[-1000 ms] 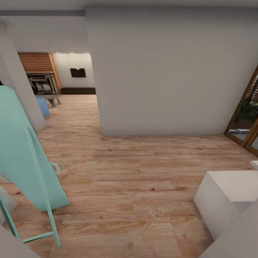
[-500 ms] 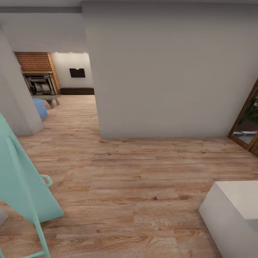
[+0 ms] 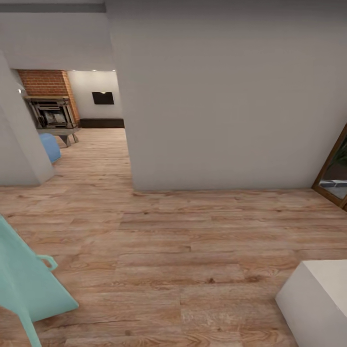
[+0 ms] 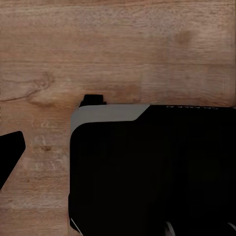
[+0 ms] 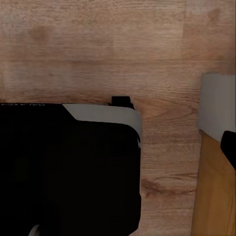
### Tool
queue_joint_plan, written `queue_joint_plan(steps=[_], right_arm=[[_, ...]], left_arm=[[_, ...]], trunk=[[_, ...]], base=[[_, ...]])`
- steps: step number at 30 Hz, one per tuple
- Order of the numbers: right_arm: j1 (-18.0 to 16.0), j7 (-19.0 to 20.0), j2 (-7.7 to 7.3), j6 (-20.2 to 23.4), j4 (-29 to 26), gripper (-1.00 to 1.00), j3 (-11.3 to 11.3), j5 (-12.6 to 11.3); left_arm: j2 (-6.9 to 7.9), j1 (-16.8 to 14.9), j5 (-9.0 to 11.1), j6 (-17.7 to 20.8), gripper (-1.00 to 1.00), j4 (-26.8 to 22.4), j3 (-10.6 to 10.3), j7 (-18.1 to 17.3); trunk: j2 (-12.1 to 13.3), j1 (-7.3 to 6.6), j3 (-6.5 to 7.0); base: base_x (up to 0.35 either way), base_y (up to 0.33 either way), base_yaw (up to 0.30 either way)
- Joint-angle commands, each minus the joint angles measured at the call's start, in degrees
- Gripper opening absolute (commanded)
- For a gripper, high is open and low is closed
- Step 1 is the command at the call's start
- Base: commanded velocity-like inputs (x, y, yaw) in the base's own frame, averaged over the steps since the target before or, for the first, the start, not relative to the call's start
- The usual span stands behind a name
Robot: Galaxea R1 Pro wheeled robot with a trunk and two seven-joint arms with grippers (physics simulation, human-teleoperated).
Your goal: Move the two storage containers from the living room to the garage. In the garage, place one container on the floor and stack the other container on top of it (either order is fine).
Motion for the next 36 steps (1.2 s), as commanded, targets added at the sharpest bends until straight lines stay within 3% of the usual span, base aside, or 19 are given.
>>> queue_joint_plan(steps=[1,17,28,36], right_arm=[[-0.08,-0.25,0.01,-0.22,0.15,1.0,-0.39,0.55],[-0.07,-0.25,0.01,-0.22,0.15,1.0,-0.39,0.39],[-0.07,-0.25,0.01,-0.22,0.15,1.0,-0.39,0.38],[-0.08,-0.25,0.0,-0.22,0.15,1.0,-0.39,0.38]], left_arm=[[-0.02,-0.05,0.31,0.06,1.0,-0.02,-0.08,0.16],[-0.02,-0.03,0.31,0.06,1.0,0.03,-0.07,0.16],[-0.02,-0.06,0.31,0.06,1.0,0.03,-0.05,0.16],[-0.02,-0.02,0.31,0.06,1.0,0.01,-0.06,0.16]], trunk=[[-0.08,0.05,-0.09],[-0.08,0.05,-0.09],[-0.08,0.05,-0.09],[-0.08,0.05,-0.09]], base=[[0.338,0.0,0.0],[0.338,0.0,0.004],[0.338,0.0,0.196],[0.338,0.0,0.053]])
